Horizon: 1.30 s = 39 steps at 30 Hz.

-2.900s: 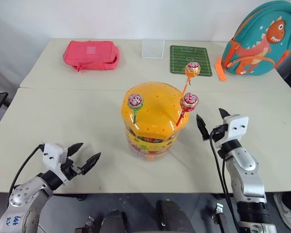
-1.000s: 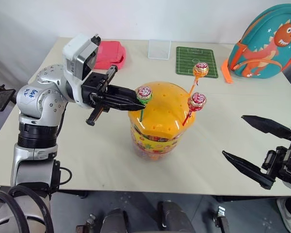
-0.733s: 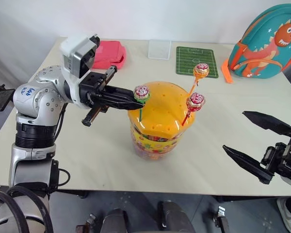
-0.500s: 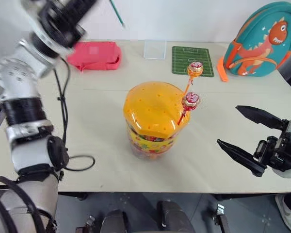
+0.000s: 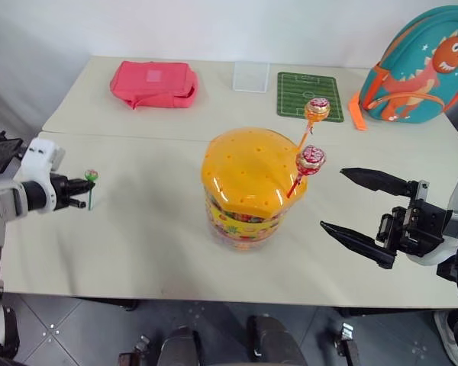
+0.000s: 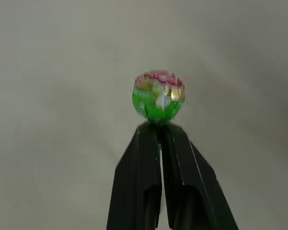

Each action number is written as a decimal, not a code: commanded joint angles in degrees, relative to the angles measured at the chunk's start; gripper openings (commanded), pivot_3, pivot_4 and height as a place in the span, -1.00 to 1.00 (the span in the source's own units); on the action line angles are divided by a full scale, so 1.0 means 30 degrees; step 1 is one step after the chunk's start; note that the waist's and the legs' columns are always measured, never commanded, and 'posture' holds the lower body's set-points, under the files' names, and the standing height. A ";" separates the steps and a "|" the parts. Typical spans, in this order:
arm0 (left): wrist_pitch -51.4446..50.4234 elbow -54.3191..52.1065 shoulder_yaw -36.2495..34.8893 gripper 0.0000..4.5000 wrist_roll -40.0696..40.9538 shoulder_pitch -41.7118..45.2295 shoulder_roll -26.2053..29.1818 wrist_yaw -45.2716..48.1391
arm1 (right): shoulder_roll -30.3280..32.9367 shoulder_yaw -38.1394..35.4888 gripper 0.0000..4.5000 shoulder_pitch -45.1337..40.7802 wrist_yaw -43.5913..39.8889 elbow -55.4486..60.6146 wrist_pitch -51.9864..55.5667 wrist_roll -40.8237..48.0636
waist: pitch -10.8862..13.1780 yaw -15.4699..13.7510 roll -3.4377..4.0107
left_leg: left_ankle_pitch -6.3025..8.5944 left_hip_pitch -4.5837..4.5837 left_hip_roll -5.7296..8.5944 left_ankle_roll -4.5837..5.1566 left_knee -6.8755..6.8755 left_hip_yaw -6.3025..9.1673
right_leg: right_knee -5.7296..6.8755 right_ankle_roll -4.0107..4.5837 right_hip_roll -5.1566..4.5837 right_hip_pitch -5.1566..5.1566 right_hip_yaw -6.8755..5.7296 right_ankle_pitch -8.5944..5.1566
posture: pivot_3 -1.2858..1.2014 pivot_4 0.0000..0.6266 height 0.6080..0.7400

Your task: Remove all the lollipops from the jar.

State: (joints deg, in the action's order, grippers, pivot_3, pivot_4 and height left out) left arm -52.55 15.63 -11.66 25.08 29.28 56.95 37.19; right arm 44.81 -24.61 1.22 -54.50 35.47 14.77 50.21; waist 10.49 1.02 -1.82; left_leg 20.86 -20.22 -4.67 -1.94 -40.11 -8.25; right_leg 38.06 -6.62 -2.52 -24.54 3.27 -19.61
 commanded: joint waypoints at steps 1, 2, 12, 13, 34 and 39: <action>-0.2419 -0.2250 -0.0554 -0.98 0.0194 -0.2219 0.0686 -0.0002 | 0.0443 -0.0175 1.00 -0.0079 -0.0359 0.0316 0.0267 0.0292 | -0.0018 0.0008 -0.0023 | 0.0002 0.0004 0.0000 0.0004 0.0005 -0.0015 | -0.0020 0.0000 0.0000 0.0001 0.0009 0.0000 | 0.03 -0.52 1.00; -0.2755 -0.2600 -0.0403 -0.98 0.0108 -0.2786 0.0857 0.0141 | 0.0521 -0.0209 1.00 -0.0112 -0.0397 0.0289 0.0410 0.0356 | -0.0018 0.0054 -0.0021 | 0.0007 0.0024 0.0009 0.0011 0.0014 -0.0027 | -0.0015 0.0000 -0.0006 0.0010 0.0014 0.0000 | 0.03 -0.52 1.00; -0.0647 -0.2661 -0.0768 0.11 0.0247 -0.3794 0.0992 0.2575 | 0.0565 -0.1089 1.00 0.1025 -0.0687 0.0656 0.1208 0.1401 | -0.0025 0.0202 -0.0001 | 0.0016 0.0042 -0.0001 -0.0003 0.0043 -0.0060 | -0.0018 0.0024 0.0024 -0.0002 0.0029 -0.0011 | 0.03 -0.52 1.00; 0.1319 -0.2483 -0.1367 0.23 0.0472 -0.4083 0.0978 0.3989 | 0.0667 -0.0961 1.00 0.0892 -0.0301 0.0984 0.1569 0.1915 | -0.0025 0.0196 -0.0001 | 0.0016 0.0043 -0.0002 -0.0003 0.0042 -0.0060 | -0.0019 0.0024 0.0025 -0.0002 0.0027 -0.0011 | 0.03 -0.52 1.00; 0.2901 -1.0191 -0.2551 1.00 1.2783 -0.0383 -0.4290 0.8500 | -0.0467 0.4039 0.92 -0.5632 0.4535 0.1077 0.4537 0.3106 | -0.0031 0.0399 -0.0004 | 0.0040 0.0010 -0.0015 0.0035 0.0015 -0.0019 | -0.0008 -0.0006 0.0008 -0.0016 0.0027 0.0014 | 0.03 -0.52 1.00; 0.2664 -1.0252 -0.2324 1.00 1.2696 -0.0352 -0.4171 0.8794 | -0.0663 0.4322 0.28 -0.5691 0.4099 0.1009 0.4390 0.2627 | -0.0030 0.0344 -0.0005 | 0.0040 0.0003 -0.0007 0.0035 0.0011 -0.0024 | -0.0039 -0.0007 0.0005 -0.0010 0.0023 0.0014 | 0.03 -0.52 1.00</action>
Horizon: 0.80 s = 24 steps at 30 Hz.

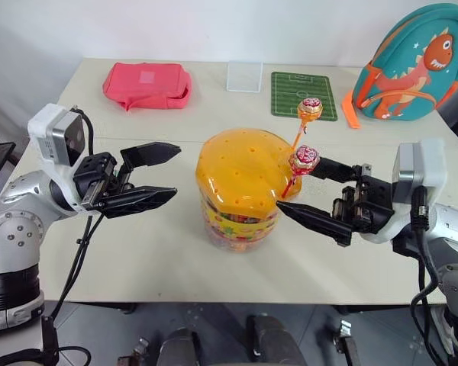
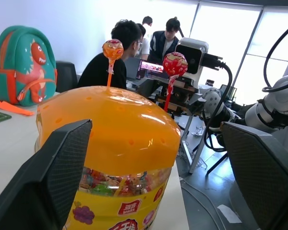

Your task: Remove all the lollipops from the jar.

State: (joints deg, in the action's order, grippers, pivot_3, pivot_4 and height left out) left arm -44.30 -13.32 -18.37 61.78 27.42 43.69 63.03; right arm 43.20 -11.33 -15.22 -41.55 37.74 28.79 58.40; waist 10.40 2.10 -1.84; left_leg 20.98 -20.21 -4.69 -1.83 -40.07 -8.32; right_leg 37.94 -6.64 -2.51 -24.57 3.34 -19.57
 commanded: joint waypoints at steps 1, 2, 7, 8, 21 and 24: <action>-0.0067 -0.0591 -0.0096 1.00 0.0428 0.0275 0.0240 0.0228 | -0.0181 -0.0123 0.15 -0.0188 -0.0279 0.0234 -0.0296 -0.0129 | 0.0000 -0.0036 0.0000 | 0.0000 -0.0002 0.0000 0.0000 0.0000 -0.0001 | -0.0005 0.0000 0.0000 0.0000 -0.0001 0.0000 | 0.03 -0.52 1.00; -0.0176 -0.0562 -0.0149 1.00 0.0580 0.0299 0.0245 0.0322 | -0.0218 -0.0143 -0.02 -0.0133 -0.0418 0.0238 -0.0347 -0.0201 | 0.0000 -0.0050 0.0000 | 0.0000 -0.0001 0.0001 0.0000 0.0000 -0.0002 | -0.0005 0.0000 0.0000 0.0000 -0.0001 0.0000 | 0.03 -0.52 1.00; -0.0072 -0.0384 -0.0101 1.00 0.0436 0.0450 0.0310 0.0873 | -0.0436 -0.0274 -0.77 -0.0125 -0.1043 0.0157 -0.0536 -0.0408 | 0.0000 -0.0100 0.0000 | 0.0000 -0.0002 0.0005 0.0000 -0.0001 -0.0009 | -0.0014 0.0000 0.0000 0.0003 0.0000 0.0000 | 0.03 -0.52 1.00; -0.0013 -0.0335 -0.0064 1.00 0.0350 0.0481 0.0301 0.0942 | -0.0511 -0.0321 -0.88 -0.0179 -0.1084 0.0124 -0.0536 -0.0345 | 0.0000 -0.0105 0.0000 | 0.0000 -0.0002 0.0005 0.0000 -0.0001 -0.0009 | -0.0014 0.0001 0.0000 0.0003 0.0000 0.0000 | 0.03 -0.52 1.00; 0.5847 0.0944 0.1503 1.00 -0.4532 0.1129 -0.0734 0.3058 | 0.1383 -0.7335 -0.98 -0.2610 0.4672 -0.5275 0.1349 0.6381 | 0.0005 -0.0210 0.0005 | 0.0001 -0.0018 0.0006 0.0002 0.0011 -0.0006 | -0.0039 0.0001 -0.0002 0.0004 -0.0015 0.0000 | 0.03 -0.52 1.00; 0.6958 0.0897 0.1965 1.00 -0.5645 0.0871 -0.0477 0.3713 | 0.3802 -0.8557 -0.98 -0.0893 0.4683 -0.7520 0.2882 0.4551 | 0.0005 -0.0170 0.0006 | 0.0021 -0.0038 0.0016 0.0038 0.0014 -0.0022 | -0.0076 -0.0001 -0.0013 0.0003 0.0005 0.0000 | 0.03 -0.52 1.00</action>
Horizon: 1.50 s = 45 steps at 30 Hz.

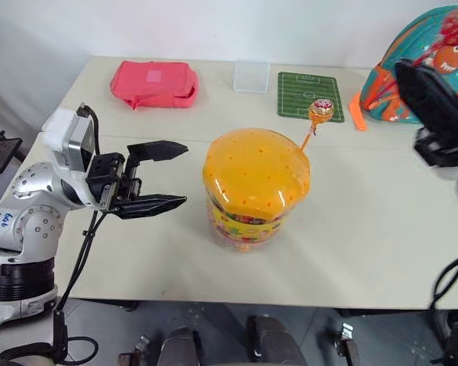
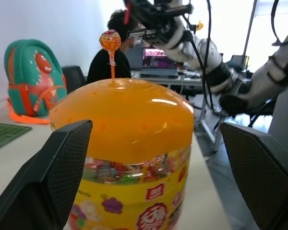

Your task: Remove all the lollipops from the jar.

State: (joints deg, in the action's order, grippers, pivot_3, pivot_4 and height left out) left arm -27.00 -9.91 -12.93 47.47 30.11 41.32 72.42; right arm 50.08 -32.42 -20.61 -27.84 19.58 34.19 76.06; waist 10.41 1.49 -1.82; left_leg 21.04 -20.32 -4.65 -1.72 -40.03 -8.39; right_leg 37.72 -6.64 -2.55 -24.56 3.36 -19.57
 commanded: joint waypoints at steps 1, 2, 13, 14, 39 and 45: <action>0.1679 -0.0279 0.0257 1.00 -0.1422 -0.0275 0.0504 0.0740 | 0.3432 -0.1166 -0.98 0.3084 -0.0304 -0.2197 0.1997 -0.3961 | 0.0000 0.0048 0.0007 | 0.0003 0.0001 0.0003 0.0006 0.0001 -0.0013 | -0.0010 -0.0001 0.0000 -0.0001 0.0014 0.0000 | 0.03 -0.52 1.00; 0.1998 -0.0349 0.0316 1.00 -0.1781 -0.0464 0.0623 0.0812 | 0.4767 -0.0912 -0.98 0.4685 -0.0683 -0.2652 0.2586 -0.5856 | -0.0004 0.0049 0.0035 | 0.0004 -0.0005 0.0000 0.0007 -0.0003 -0.0022 | -0.0019 -0.0003 0.0000 -0.0005 0.0022 0.0001 | 0.03 -0.52 1.00; 0.1932 -0.0752 0.0001 1.00 -0.2346 -0.1796 0.1412 0.0046 | 0.4876 0.4174 -0.98 0.6830 0.0655 -0.4846 0.6489 -1.1638 | -0.0003 0.0498 0.0063 | -0.0005 0.0035 -0.0014 -0.0007 -0.0006 -0.0039 | 0.0012 -0.0022 0.0040 0.0000 0.0087 0.0014 | 0.03 -0.52 1.00; 0.1955 -0.0704 -0.0006 1.00 -0.2372 -0.1752 0.1431 0.0019 | 0.4732 0.4337 -0.98 0.6628 0.0561 -0.4975 0.6561 -1.1891 | 0.0009 0.0507 0.0083 | -0.0005 0.0034 -0.0010 -0.0007 -0.0004 -0.0042 | 0.0008 -0.0022 0.0038 -0.0002 0.0086 0.0013 | 0.03 -0.52 1.00; 0.0588 0.0545 -0.1034 1.00 -0.1005 -0.0931 0.0280 -0.2289 | -0.0036 0.4075 0.92 -0.3170 -0.4493 0.0566 0.3500 -0.5837 | 0.0024 0.0603 0.0116 | -0.0008 0.0034 -0.0021 -0.0023 -0.0016 -0.0018 | 0.0052 -0.0038 0.0026 -0.0018 0.0053 0.0025 | 0.03 -0.52 1.00; 0.0404 0.0302 -0.1078 1.00 -0.0974 -0.1047 0.0217 -0.2437 | -0.1329 0.5415 0.92 -0.5502 -0.2834 0.0705 0.5218 -0.4540 | 0.0024 0.0488 0.0115 | -0.0001 -0.0016 -0.0014 -0.0011 -0.0007 0.0017 | 0.0045 -0.0038 -0.0006 -0.0036 -0.0018 0.0025 | 0.03 -0.52 1.00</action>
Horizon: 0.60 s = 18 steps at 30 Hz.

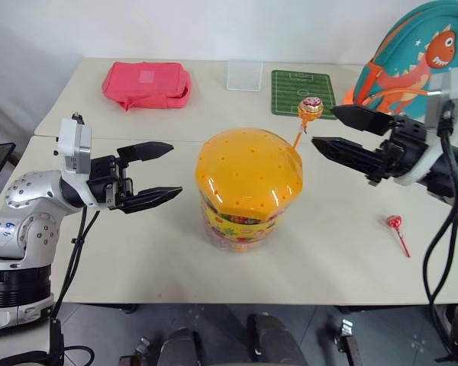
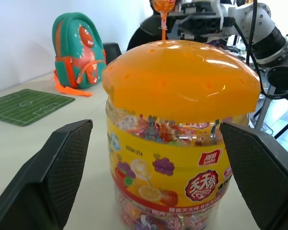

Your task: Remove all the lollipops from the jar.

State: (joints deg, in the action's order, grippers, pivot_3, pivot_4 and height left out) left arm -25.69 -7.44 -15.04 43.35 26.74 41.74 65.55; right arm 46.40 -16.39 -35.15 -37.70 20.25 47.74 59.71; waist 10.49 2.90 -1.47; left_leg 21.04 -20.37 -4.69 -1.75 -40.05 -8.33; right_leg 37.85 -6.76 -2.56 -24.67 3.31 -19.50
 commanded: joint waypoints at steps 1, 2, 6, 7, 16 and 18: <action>-0.0054 -0.0579 -0.0387 1.00 0.0410 0.0036 0.0072 -0.0185 | -0.0102 0.0271 0.92 -0.0762 0.0399 0.0580 0.0936 0.1030 | 0.0000 0.0034 0.0000 | 0.0002 -0.0004 0.0000 0.0004 0.0000 -0.0013 | -0.0002 0.0000 -0.0001 0.0002 0.0002 0.0000 | 0.03 -0.52 1.00; -0.0071 -0.0615 -0.0397 1.00 0.0417 0.0010 0.0068 -0.0208 | -0.0094 0.0388 0.92 -0.0824 0.0381 0.0647 0.1111 0.1110 | 0.0000 0.0050 0.0000 | 0.0003 -0.0009 -0.0001 0.0005 -0.0001 -0.0018 | 0.0000 0.0000 0.0000 0.0003 0.0004 0.0000 | 0.03 -0.52 1.00; -0.0155 -0.0819 -0.0464 1.00 0.0453 -0.0092 0.0050 -0.0366 | -0.0473 0.0761 0.75 -0.1089 0.0868 0.0482 0.1564 0.1219 | 0.0000 0.0093 0.0000 | 0.0003 -0.0005 -0.0010 0.0005 -0.0006 -0.0017 | -0.0018 0.0000 0.0007 -0.0002 0.0005 0.0000 | 0.03 -0.52 1.00; -0.0175 -0.0876 -0.0489 1.00 0.0466 -0.0119 0.0048 -0.0408 | -0.0490 0.0867 0.66 -0.1092 0.0858 0.0448 0.1683 0.1156 | 0.0000 0.0095 0.0000 | 0.0003 -0.0005 -0.0009 0.0005 -0.0007 -0.0017 | -0.0014 0.0000 0.0007 -0.0003 0.0006 0.0000 | 0.03 -0.52 1.00; -0.0199 -0.1112 -0.0591 1.00 0.0621 -0.0173 -0.0068 -0.0673 | -0.0946 0.0397 -0.62 -0.1088 0.0534 0.0205 0.1186 0.0984 | 0.0000 0.0103 0.0001 | 0.0003 -0.0005 -0.0009 0.0005 -0.0004 -0.0019 | -0.0015 0.0000 0.0007 -0.0008 0.0009 0.0000 | 0.03 -0.52 1.00; -0.0155 -0.1128 -0.0645 1.00 0.0754 -0.0101 -0.0189 -0.0704 | -0.1108 0.0053 -0.89 -0.1088 0.0427 0.0100 0.0789 0.0958 | 0.0000 0.0102 0.0000 | 0.0002 -0.0005 -0.0008 0.0005 -0.0005 -0.0020 | -0.0015 0.0000 0.0007 -0.0008 0.0009 0.0000 | 0.03 -0.52 1.00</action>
State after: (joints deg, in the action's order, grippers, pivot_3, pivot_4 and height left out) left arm -26.70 -8.80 -15.20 43.71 26.11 41.27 63.74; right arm 43.00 -13.13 -37.42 -36.09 20.14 52.34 62.22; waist 10.49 3.21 -1.47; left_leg 21.05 -20.38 -4.71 -1.74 -40.07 -8.40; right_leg 37.80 -6.76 -2.54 -24.69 3.34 -19.50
